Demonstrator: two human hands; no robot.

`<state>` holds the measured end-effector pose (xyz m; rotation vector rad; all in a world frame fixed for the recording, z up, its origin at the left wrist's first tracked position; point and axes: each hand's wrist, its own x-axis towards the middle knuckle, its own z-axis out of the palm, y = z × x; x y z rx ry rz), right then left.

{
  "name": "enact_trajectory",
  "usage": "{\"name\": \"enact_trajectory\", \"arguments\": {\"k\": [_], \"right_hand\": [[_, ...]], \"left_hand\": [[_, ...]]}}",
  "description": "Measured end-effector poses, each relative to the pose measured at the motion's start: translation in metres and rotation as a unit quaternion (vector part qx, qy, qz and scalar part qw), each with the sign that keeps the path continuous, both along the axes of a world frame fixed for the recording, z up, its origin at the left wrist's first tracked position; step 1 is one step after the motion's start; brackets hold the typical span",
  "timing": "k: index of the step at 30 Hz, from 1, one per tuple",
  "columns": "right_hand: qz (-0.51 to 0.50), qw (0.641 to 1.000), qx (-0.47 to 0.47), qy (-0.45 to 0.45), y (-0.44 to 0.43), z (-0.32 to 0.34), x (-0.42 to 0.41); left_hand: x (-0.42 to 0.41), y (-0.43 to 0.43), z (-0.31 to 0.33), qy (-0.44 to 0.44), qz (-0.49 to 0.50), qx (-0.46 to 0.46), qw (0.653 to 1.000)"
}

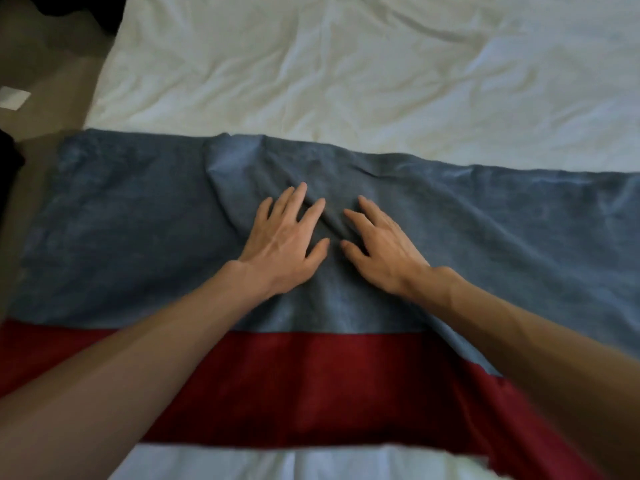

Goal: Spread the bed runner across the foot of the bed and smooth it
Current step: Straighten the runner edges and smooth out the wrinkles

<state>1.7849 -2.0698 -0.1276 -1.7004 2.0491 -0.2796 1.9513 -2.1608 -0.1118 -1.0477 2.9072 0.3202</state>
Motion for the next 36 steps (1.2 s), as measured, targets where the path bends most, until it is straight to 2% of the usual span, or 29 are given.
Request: {"name": "enact_trajectory", "arguments": {"k": [5, 9, 13, 17, 21, 24, 27, 32, 36], "right_hand": [[0.031, 0.999, 0.024, 0.026, 0.070, 0.006, 0.017], [0.043, 0.998, 0.007, 0.051, 0.125, 0.002, 0.044], [0.031, 0.997, 0.032, 0.063, 0.167, -0.007, 0.078], [-0.010, 0.998, 0.009, 0.063, 0.196, 0.001, 0.114], [-0.027, 0.993, 0.001, 0.116, 0.211, 0.005, 0.146], [-0.064, 0.986, -0.009, 0.155, 0.206, -0.001, 0.160], [-0.090, 0.985, -0.011, 0.148, 0.197, -0.004, 0.169], [-0.079, 0.992, -0.016, 0.098, 0.196, 0.004, 0.190], [-0.056, 0.996, -0.017, 0.066, 0.205, 0.005, 0.219]], "left_hand": [[0.031, 0.067, -0.006, 0.007, -0.014, 0.020, 1.000], [0.058, 0.114, -0.019, -0.027, -0.029, 0.025, 0.999], [0.089, 0.144, -0.028, -0.054, -0.053, 0.033, 0.997], [0.124, 0.163, -0.021, -0.022, -0.083, 0.059, 0.995], [0.148, 0.170, -0.021, 0.005, -0.121, 0.067, 0.990], [0.150, 0.171, -0.027, 0.040, -0.109, 0.066, 0.991], [0.150, 0.171, -0.024, 0.047, -0.107, 0.064, 0.991], [0.168, 0.170, -0.010, -0.013, -0.124, 0.063, 0.990], [0.200, 0.172, 0.000, 0.010, -0.152, 0.029, 0.988]]}}
